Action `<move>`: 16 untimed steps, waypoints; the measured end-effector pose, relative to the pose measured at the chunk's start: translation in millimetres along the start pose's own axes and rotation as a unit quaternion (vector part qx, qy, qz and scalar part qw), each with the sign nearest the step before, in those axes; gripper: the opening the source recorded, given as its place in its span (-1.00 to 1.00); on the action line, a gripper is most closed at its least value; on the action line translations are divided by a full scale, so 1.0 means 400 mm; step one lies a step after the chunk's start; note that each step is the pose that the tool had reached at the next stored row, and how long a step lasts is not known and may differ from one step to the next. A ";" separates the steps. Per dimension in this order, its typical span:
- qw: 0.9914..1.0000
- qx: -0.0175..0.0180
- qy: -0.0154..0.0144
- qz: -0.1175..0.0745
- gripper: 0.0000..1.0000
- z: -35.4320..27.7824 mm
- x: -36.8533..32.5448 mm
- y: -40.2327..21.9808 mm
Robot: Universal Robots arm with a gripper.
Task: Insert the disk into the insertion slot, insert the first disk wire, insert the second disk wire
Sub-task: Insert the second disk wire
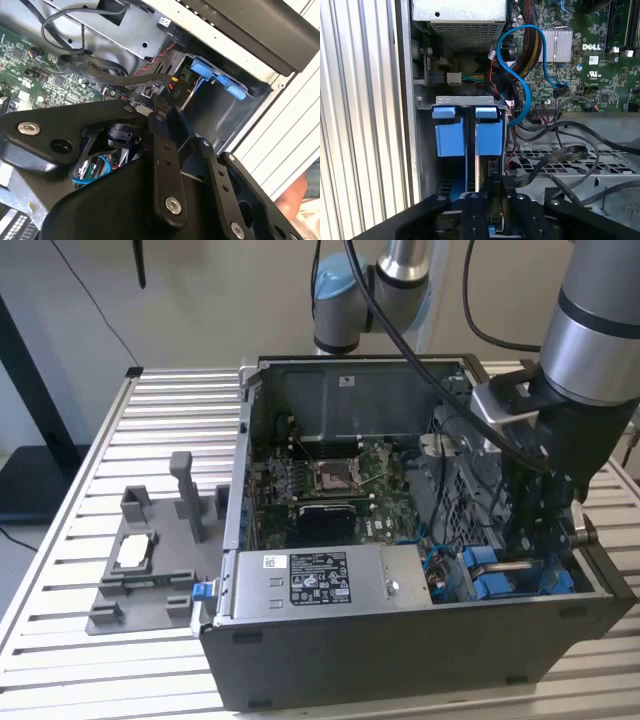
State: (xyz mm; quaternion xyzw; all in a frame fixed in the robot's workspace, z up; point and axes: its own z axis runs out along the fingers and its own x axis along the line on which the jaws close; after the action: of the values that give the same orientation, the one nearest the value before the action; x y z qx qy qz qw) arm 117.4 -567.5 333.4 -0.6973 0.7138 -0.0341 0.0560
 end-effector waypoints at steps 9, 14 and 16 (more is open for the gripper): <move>1.000 -0.002 0.001 0.000 -0.52 -0.039 -0.001 -0.005; 1.000 -0.003 0.001 0.000 -0.52 -0.076 -0.002 -0.010; 1.000 -0.003 0.001 0.000 -0.52 -0.085 -0.003 -0.011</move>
State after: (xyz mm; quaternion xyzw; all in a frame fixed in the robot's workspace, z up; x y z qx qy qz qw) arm 117.3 -567.5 367.6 -0.6974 0.7140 -0.0322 0.0532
